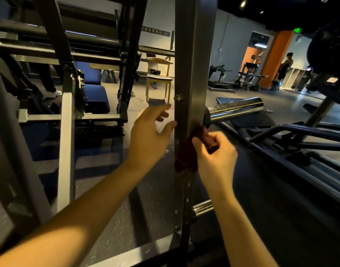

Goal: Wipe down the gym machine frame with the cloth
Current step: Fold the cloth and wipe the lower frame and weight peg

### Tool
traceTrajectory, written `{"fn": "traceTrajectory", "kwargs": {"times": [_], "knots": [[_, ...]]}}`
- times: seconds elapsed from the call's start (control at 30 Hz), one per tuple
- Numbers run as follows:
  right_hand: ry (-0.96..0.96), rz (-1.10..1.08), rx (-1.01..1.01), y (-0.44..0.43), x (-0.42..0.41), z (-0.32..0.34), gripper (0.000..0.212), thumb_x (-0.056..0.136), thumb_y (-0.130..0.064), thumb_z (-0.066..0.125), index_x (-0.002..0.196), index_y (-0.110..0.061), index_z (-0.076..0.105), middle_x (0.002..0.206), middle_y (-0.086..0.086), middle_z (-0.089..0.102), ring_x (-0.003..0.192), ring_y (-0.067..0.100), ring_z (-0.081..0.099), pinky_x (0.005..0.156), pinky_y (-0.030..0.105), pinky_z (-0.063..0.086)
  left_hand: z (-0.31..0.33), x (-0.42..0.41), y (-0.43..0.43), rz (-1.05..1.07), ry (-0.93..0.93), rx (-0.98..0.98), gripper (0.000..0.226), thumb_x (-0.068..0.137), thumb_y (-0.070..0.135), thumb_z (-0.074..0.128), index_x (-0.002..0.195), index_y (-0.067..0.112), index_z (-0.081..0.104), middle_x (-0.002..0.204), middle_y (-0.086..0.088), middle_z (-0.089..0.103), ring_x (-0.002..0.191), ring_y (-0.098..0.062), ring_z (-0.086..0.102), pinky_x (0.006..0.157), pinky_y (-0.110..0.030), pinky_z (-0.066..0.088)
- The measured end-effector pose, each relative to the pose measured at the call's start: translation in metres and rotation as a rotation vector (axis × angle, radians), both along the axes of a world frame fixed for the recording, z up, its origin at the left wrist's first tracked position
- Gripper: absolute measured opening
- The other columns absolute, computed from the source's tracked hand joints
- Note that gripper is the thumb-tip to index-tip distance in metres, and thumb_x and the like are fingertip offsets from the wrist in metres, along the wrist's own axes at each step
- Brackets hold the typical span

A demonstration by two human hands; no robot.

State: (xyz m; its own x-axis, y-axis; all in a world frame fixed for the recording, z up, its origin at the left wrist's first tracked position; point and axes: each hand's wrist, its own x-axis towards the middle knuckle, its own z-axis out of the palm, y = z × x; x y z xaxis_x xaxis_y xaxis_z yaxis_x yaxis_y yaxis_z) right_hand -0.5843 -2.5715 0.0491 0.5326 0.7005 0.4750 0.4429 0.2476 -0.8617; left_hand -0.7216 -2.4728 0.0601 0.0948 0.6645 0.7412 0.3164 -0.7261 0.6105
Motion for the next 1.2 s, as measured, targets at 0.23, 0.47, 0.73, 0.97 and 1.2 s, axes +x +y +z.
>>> {"fn": "traceTrajectory", "kwargs": {"times": [0.23,0.47,0.73,0.97,1.2], "knots": [[0.080,-0.066,-0.222,-0.006,0.005,-0.057,0.008,0.095,-0.026,0.070,0.088,-0.026,0.068,0.080,-0.005,0.069,0.080,0.008,0.069,0.070,0.025,0.054,-0.049,0.004,-0.001,0.029,0.219,-0.015,0.040,0.090,0.048,0.067,0.108,0.015,0.079,0.104,-0.006,0.075,0.094,-0.014,0.065,0.090,-0.015,0.041],[0.080,-0.065,-0.161,-0.003,0.001,-0.058,0.010,0.097,-0.030,0.067,0.090,-0.024,0.066,0.078,-0.005,0.068,0.076,0.001,0.066,0.058,0.015,0.050,-0.044,0.012,0.002,0.039,0.227,0.072,0.018,0.092,0.026,0.070,0.100,0.014,0.081,0.098,-0.007,0.077,0.089,-0.023,0.071,0.088,-0.028,0.051],[0.078,-0.003,-0.168,-0.001,0.010,-0.045,0.015,0.097,-0.028,0.068,0.084,-0.022,0.067,0.075,-0.003,0.066,0.072,-0.001,0.065,0.061,0.016,0.049,-0.046,0.018,0.007,0.056,0.174,0.056,0.008,0.089,0.018,0.078,0.094,0.012,0.081,0.095,-0.005,0.076,0.089,-0.019,0.066,0.085,-0.024,0.046],[0.186,-0.111,-0.323,-0.004,0.011,-0.103,0.021,0.095,-0.022,0.069,0.075,-0.017,0.067,0.069,0.004,0.065,0.070,0.018,0.065,0.062,0.034,0.052,-0.051,0.017,0.012,0.033,0.133,0.100,0.011,0.089,0.021,0.079,0.096,0.013,0.081,0.094,-0.001,0.077,0.088,-0.016,0.066,0.084,-0.023,0.051],[0.030,0.009,-0.207,0.000,0.005,-0.031,0.021,0.095,-0.035,0.069,0.083,-0.018,0.065,0.075,-0.002,0.066,0.072,0.010,0.065,0.064,0.027,0.051,-0.053,0.019,0.011,0.019,0.102,0.038,0.011,0.090,0.020,0.077,0.098,0.014,0.081,0.098,-0.001,0.076,0.089,-0.012,0.064,0.085,-0.003,0.040]]}}
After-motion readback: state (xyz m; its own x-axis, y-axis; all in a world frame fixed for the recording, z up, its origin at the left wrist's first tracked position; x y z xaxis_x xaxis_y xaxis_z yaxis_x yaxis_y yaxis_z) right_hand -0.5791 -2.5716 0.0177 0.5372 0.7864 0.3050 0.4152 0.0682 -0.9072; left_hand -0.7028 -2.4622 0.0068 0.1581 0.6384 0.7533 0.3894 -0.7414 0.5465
